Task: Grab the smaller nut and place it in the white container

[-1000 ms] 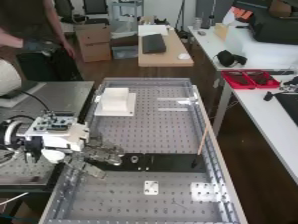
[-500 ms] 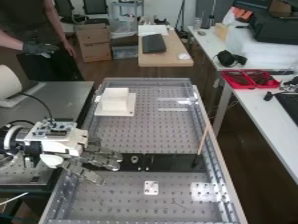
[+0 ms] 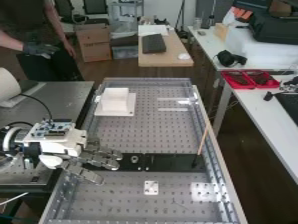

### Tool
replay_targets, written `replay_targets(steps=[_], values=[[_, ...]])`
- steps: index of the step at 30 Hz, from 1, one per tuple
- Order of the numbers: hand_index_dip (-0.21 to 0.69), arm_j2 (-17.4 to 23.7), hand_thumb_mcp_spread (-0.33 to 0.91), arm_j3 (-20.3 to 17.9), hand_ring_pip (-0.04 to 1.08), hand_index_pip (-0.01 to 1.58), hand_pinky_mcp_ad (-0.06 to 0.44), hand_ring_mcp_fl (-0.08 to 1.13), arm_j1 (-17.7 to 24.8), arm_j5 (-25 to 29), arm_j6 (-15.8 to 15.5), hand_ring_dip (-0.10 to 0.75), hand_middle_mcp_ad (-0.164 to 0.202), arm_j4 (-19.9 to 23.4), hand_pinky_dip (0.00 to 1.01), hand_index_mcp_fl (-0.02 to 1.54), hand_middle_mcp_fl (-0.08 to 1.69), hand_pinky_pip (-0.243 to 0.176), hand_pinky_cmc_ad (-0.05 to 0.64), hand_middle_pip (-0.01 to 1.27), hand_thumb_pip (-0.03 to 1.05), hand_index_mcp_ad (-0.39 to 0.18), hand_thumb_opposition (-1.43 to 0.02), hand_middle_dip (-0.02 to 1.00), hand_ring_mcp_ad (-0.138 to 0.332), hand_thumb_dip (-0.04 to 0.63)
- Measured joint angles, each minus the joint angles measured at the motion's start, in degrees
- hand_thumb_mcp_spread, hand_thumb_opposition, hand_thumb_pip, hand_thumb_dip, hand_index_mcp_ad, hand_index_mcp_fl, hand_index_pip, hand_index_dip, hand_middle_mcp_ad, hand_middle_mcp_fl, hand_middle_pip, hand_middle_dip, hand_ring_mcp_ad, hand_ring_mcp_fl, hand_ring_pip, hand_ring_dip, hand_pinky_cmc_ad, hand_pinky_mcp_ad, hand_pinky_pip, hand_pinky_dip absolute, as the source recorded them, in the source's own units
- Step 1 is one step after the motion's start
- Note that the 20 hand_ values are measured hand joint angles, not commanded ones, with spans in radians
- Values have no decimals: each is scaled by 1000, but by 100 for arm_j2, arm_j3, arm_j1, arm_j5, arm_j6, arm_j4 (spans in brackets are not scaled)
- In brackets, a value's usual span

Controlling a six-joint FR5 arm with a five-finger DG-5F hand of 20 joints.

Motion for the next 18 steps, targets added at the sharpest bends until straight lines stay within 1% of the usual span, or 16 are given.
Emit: replay_targets(steps=[8,12,13,18], values=[[126,-60,401,51,77,1560,302,-3,1,-23,-51,99,51,-57,180,14,5,-12,368,127,810,-150,-845,229,140,206],[122,-85,403,76,79,1557,298,-3,8,-19,-50,113,51,-76,180,14,5,-12,367,127,810,-152,-845,229,140,206],[126,-89,400,77,79,1557,295,-3,8,-19,-48,113,51,-72,180,14,5,-12,349,127,810,-148,-845,229,138,206],[122,-119,400,78,77,1557,295,-3,9,-39,-45,113,51,-56,176,14,5,-12,349,127,810,-152,-845,229,138,206]])
